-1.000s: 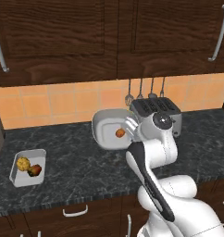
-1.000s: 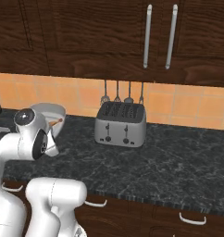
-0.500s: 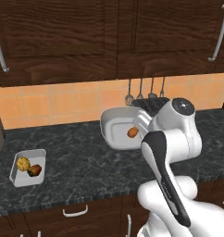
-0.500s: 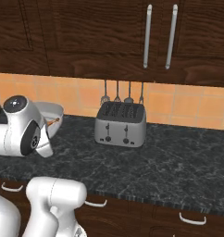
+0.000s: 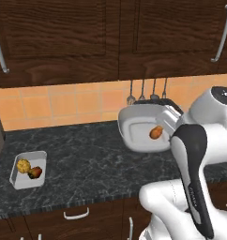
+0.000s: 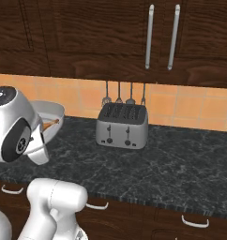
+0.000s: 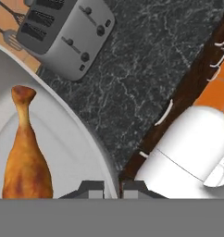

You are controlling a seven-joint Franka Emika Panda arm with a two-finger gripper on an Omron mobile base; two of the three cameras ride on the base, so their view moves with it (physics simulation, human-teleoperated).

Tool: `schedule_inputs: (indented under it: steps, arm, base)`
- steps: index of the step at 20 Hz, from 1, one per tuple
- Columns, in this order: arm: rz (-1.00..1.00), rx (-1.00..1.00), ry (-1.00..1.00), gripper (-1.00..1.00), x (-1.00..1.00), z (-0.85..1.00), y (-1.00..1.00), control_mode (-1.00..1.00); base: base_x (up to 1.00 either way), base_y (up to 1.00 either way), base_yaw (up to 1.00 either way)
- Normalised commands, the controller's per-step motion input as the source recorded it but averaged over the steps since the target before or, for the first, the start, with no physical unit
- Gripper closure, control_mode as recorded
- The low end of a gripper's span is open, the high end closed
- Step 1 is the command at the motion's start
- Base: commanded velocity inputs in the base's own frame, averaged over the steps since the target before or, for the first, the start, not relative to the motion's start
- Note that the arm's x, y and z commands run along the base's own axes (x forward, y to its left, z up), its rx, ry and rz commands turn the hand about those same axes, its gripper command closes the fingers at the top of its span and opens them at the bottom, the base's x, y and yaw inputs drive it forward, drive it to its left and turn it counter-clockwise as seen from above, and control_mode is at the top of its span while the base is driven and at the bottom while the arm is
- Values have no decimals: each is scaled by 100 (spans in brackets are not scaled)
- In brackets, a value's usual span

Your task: Take the meat container that has the chicken drumstick and place it on the second highest rack of the freezer. Then take the vegetable container that has the squash and bell pepper and place it on the highest rack of the freezer.

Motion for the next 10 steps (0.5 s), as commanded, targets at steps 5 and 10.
schedule_inputs:
  steps: [5,10]
  arm:
    - [-5,0,-10,100,-57,39,-31,-100]
    - [-3,0,-19,100,-47,38,-28,-100]
  base:
    - [0,0,0]
    - [0,0,0]
